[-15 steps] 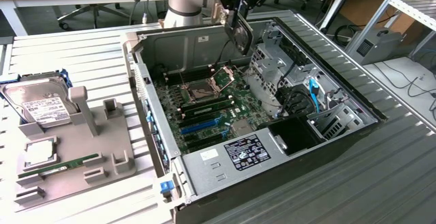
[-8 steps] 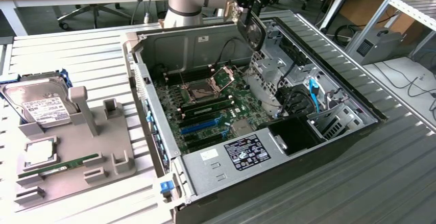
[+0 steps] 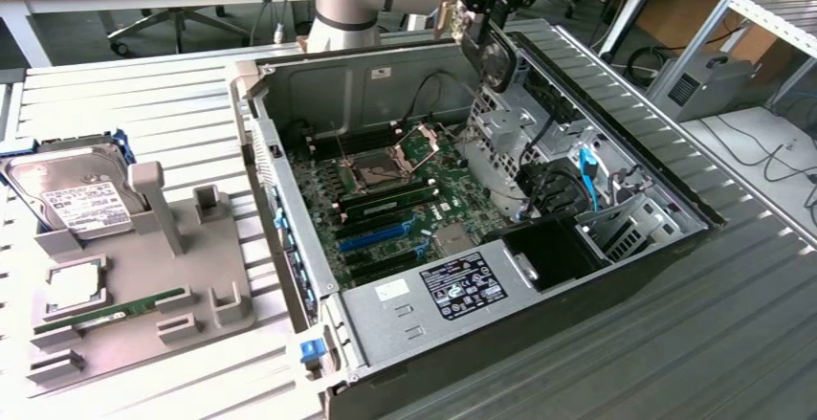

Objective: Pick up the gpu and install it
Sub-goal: 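Pick up the gpu and move the gpu toward the slot, then insert the gpu into the slot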

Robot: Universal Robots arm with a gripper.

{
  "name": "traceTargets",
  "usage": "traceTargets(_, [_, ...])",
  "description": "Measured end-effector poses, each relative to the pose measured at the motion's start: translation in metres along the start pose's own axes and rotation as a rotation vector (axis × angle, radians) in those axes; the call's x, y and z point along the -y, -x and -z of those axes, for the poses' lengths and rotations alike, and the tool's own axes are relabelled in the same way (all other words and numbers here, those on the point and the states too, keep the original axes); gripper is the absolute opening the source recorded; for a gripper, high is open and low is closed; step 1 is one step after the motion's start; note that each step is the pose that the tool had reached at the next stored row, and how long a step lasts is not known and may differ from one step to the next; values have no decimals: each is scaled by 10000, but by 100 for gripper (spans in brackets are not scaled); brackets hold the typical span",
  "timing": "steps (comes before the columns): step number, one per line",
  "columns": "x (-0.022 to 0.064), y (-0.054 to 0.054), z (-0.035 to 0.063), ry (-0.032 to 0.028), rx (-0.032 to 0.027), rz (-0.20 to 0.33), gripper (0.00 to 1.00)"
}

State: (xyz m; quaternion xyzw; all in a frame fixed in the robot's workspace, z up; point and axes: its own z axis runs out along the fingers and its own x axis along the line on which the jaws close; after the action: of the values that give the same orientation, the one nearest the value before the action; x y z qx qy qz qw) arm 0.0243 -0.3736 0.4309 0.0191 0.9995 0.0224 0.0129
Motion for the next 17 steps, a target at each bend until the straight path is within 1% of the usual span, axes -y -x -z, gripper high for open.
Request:
traceTargets(2, [14,18,0,-1,0,-1,27])
traceTargets(3, [35,24,1,-1,0,-1,27])
traceTargets(10, [285,55,11,0,0,0,27])
traceTargets(11, [308,58,12,0,0,0,27])
traceTargets(13, [328,61,13,1,1,-1,27])
traceTargets(17, [328,62,13,0,1,-1,27])
